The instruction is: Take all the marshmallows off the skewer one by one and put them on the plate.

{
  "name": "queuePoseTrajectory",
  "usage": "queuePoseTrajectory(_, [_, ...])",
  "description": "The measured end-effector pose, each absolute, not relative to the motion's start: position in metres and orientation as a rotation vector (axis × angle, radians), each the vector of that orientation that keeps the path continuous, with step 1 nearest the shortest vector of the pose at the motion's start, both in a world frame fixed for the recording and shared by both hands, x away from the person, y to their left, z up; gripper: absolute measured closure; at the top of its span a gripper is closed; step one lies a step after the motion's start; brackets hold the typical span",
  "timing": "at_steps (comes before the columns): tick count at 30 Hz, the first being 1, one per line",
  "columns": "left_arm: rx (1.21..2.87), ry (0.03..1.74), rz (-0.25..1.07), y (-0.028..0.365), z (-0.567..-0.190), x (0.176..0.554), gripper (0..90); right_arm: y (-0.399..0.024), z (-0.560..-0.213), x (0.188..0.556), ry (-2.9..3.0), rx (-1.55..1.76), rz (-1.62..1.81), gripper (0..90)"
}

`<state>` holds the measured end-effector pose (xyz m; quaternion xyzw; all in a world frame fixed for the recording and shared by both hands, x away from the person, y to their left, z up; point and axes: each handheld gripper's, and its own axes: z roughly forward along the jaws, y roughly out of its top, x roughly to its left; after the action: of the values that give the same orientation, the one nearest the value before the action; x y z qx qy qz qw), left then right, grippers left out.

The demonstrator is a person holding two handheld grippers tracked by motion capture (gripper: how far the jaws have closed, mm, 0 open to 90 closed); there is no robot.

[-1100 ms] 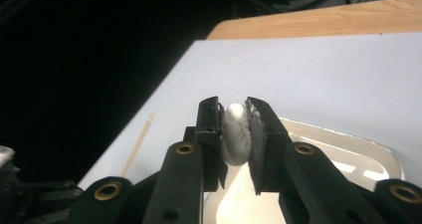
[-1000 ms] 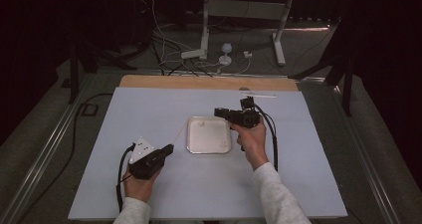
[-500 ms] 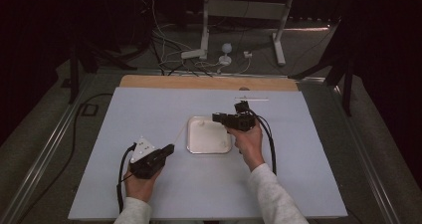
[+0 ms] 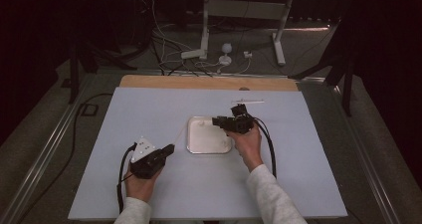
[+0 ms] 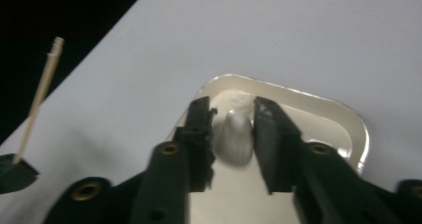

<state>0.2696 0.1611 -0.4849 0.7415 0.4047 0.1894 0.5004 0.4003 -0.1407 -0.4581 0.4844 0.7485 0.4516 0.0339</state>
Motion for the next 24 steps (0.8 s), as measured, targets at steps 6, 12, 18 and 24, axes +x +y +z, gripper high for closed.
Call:
queuePoseTrajectory(6, [1.793, 0.985, 0.458, 0.161, -0.485, 0.269, 89.9, -0.142, -0.463, 0.401, 2.287, 1.486, 1.424, 25.6])
queuePoseTrajectory(12, [1.773, 0.995, 0.447, 0.16, -0.484, 0.27, 89.8, -0.14, -0.457, 0.39, 2.283, 1.373, 1.426, 1.6])
queuePoseTrajectory(18, [1.756, 0.998, 0.447, 0.159, -0.477, 0.271, 89.7, -0.14, -0.451, 0.378, 2.292, 1.263, 1.46, 0.0])
queuePoseTrajectory(24, [1.76, 0.996, 0.444, 0.157, -0.472, 0.273, 89.7, -0.14, -0.444, 0.368, 2.307, 1.196, 1.482, 0.0])
